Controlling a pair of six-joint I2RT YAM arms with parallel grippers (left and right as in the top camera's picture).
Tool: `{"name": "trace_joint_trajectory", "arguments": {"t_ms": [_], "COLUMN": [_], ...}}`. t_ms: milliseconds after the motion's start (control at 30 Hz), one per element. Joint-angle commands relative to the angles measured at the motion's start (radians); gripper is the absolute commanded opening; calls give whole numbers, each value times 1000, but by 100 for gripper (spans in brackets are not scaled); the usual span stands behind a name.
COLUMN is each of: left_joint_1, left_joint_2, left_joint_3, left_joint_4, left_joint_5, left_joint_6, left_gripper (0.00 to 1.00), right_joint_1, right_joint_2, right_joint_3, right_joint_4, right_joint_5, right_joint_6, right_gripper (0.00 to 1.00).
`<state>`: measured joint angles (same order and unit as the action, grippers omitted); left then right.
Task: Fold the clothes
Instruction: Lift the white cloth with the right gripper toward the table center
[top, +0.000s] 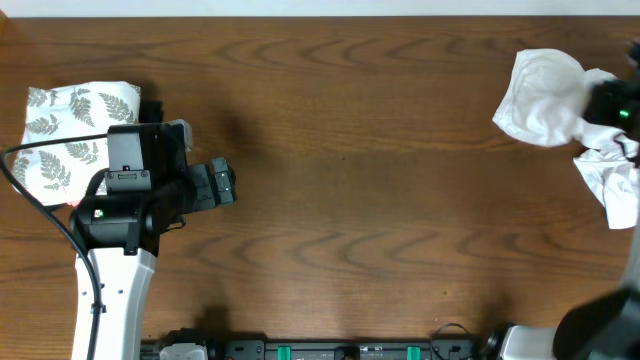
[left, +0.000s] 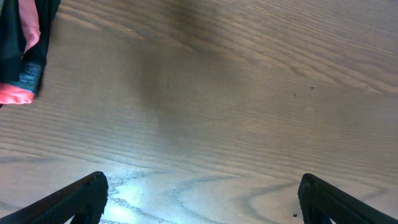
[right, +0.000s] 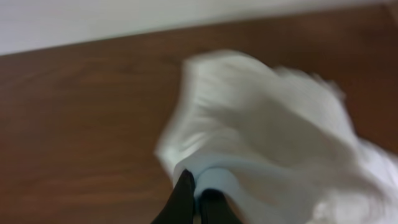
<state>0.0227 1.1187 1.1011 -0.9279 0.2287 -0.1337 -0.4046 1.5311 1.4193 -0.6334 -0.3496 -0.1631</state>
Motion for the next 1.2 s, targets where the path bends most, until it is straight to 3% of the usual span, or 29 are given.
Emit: {"name": "trace_joint_trajectory", "arguments": {"t_ms": [0, 167, 333, 500, 733, 1167], "left_joint_1": [5, 5, 5, 5, 5, 4], "left_joint_2": [-3, -3, -3, -3, -3, -2], "left_joint_3": [22, 22, 22, 22, 22, 22], "left_joint_4": [-3, -3, -3, -3, -2, 13], "left_joint_5": [-13, -13, -13, -13, 2, 104], "left_joint_6": [5, 5, 5, 5, 4, 4], "left_gripper": [98, 98, 98, 98, 98, 98], "right_joint_1": [160, 412, 542, 576, 585, 674], "right_joint_2": [-45, -38, -17, -16, -16, -14], "right_joint_3": [5, 3, 3, 3, 3, 3], "right_joint_4": [-75, -169, -167, -121, -68, 111], "right_joint_5": [-100, 16, 117, 102, -172, -178], "right_joint_6": [-158, -177, -125, -94, -92, 29], "right_gripper": [1, 1, 1, 1, 1, 1]}}
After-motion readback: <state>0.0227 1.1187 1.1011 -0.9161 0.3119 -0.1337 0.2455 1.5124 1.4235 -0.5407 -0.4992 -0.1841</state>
